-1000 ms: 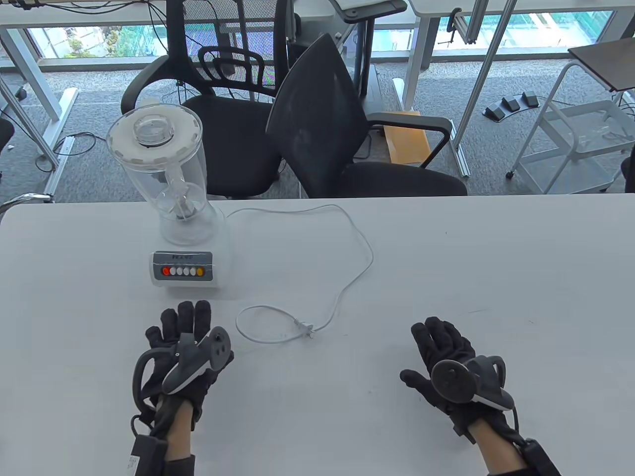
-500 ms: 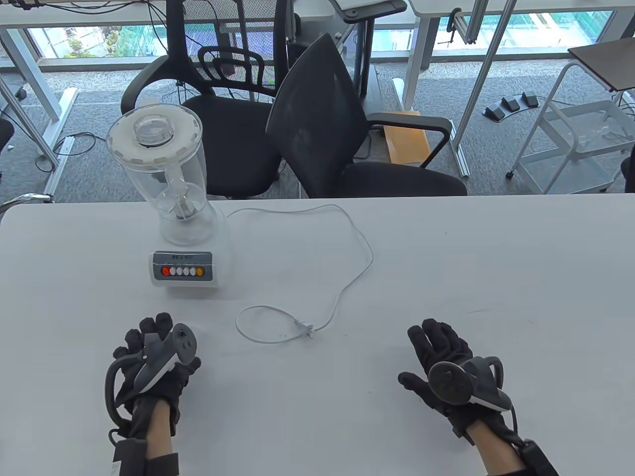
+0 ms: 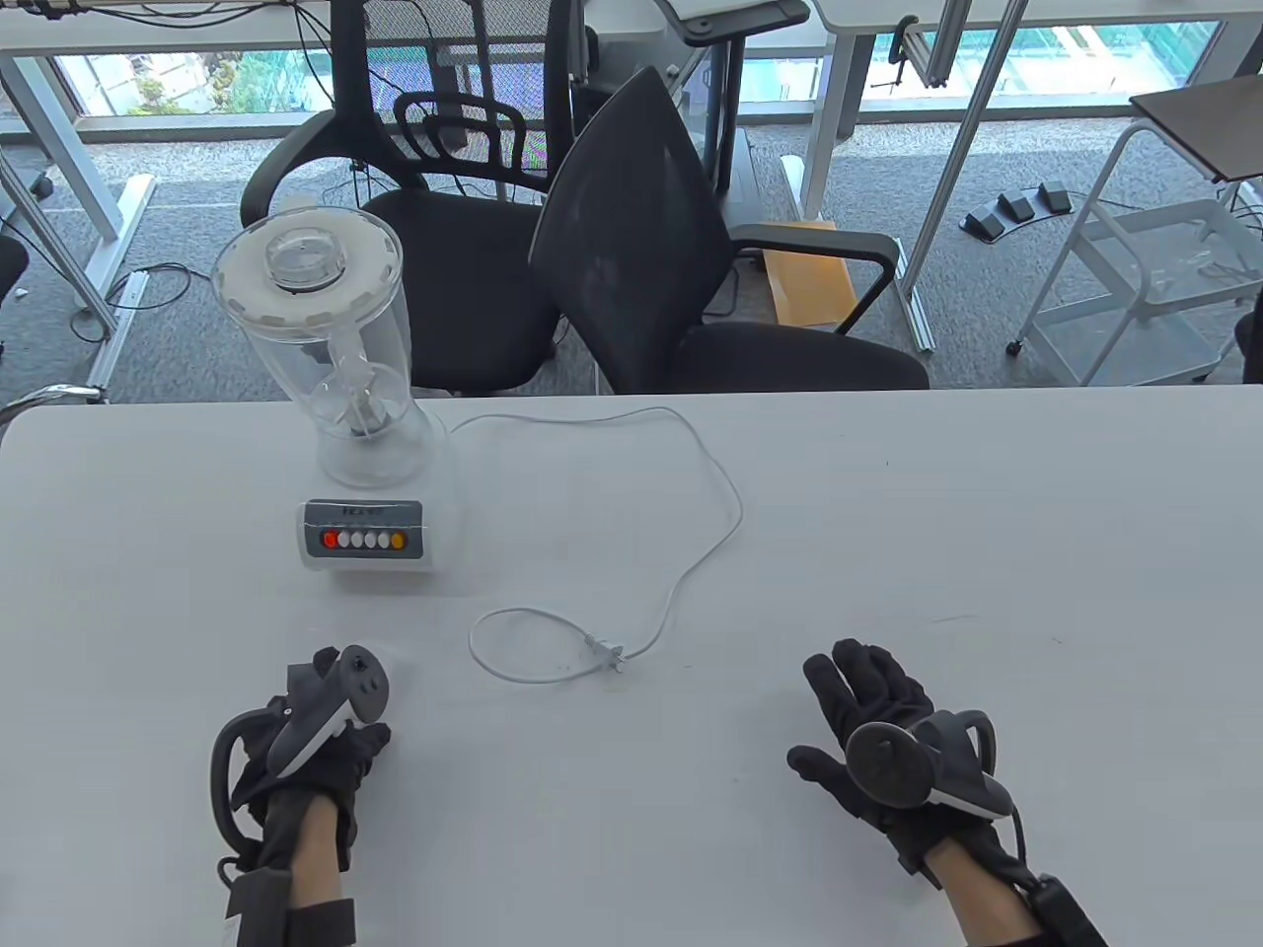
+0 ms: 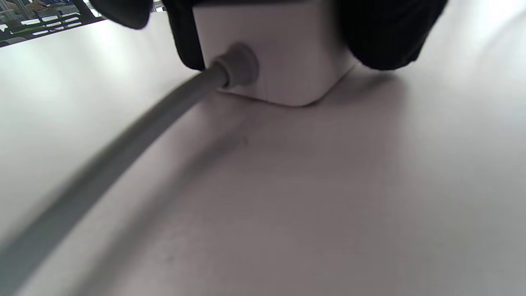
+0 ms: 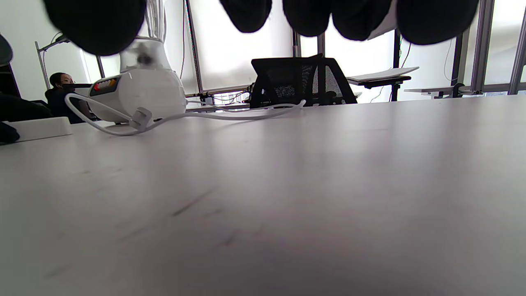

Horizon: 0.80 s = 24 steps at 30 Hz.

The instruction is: Plug the blender into the power strip

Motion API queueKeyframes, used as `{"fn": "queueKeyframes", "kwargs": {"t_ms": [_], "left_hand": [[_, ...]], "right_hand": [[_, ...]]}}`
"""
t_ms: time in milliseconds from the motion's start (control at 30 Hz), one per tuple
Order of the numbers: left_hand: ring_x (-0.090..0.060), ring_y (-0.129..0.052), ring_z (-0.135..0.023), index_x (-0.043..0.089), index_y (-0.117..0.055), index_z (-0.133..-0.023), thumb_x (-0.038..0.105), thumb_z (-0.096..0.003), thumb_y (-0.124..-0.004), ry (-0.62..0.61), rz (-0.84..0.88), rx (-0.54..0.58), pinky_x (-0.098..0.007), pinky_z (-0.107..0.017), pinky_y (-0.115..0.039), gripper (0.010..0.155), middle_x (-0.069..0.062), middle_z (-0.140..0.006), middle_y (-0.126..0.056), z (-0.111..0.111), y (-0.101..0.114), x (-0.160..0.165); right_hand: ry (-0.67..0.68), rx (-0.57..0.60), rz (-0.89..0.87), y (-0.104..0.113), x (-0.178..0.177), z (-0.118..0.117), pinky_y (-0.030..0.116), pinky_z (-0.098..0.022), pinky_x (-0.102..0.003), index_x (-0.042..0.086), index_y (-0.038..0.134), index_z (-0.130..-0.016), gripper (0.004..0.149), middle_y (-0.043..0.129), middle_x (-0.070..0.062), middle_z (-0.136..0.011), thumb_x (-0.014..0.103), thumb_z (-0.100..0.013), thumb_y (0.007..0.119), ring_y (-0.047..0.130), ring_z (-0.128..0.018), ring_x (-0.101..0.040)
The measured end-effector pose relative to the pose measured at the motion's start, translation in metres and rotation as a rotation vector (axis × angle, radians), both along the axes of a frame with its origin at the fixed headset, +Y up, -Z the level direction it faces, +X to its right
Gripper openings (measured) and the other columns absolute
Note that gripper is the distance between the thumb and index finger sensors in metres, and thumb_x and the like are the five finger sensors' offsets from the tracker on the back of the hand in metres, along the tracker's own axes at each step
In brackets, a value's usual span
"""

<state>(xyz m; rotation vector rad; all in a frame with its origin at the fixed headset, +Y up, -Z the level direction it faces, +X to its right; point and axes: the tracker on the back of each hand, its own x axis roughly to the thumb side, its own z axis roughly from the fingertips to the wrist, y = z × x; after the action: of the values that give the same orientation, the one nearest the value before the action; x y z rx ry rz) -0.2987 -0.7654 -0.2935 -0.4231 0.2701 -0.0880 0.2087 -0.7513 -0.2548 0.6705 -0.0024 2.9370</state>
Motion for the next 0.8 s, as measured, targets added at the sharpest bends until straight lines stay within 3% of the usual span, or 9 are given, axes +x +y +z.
{"fn": "queueKeyframes", "kwargs": {"t_ms": [333,533,800], "left_hand": [[-0.037,-0.079,-0.094,0.016,-0.035,-0.114,0.056,-0.0448,-0.075,-0.052,-0.004,0.114,-0.062,-0.072,-0.061,0.089,-0.011,-0.113,-0.065,0.003,0.021,0.014],[-0.036,-0.080,-0.094,0.017,-0.036,-0.114,0.056,-0.0447,-0.074,-0.153,-0.002,0.224,-0.061,-0.072,-0.062,0.088,-0.010,-0.114,-0.065,0.005,0.040,0.046],[-0.036,-0.080,-0.094,0.017,-0.036,-0.114,0.056,-0.0448,-0.074,-0.221,-0.038,0.225,-0.061,-0.072,-0.063,0.088,-0.010,-0.114,-0.065,0.008,0.043,0.069]], "right_hand": [[0.003,-0.010,0.001,0.000,-0.001,0.000,0.054,-0.059,-0.076,0.005,0.035,-0.115,0.091,0.031,-0.037,-0.113,0.058,-0.049,0.066,0.040,-0.099,-0.065],[0.002,-0.009,-0.001,-0.001,-0.001,0.000,0.054,-0.060,-0.076,0.005,0.035,-0.115,0.091,0.031,-0.037,-0.113,0.058,-0.049,0.066,0.040,-0.099,-0.065],[0.009,-0.011,0.000,-0.001,-0.002,0.000,0.055,-0.060,-0.076,0.005,0.035,-0.115,0.091,0.031,-0.037,-0.113,0.058,-0.049,0.066,0.040,-0.098,-0.065]]}}
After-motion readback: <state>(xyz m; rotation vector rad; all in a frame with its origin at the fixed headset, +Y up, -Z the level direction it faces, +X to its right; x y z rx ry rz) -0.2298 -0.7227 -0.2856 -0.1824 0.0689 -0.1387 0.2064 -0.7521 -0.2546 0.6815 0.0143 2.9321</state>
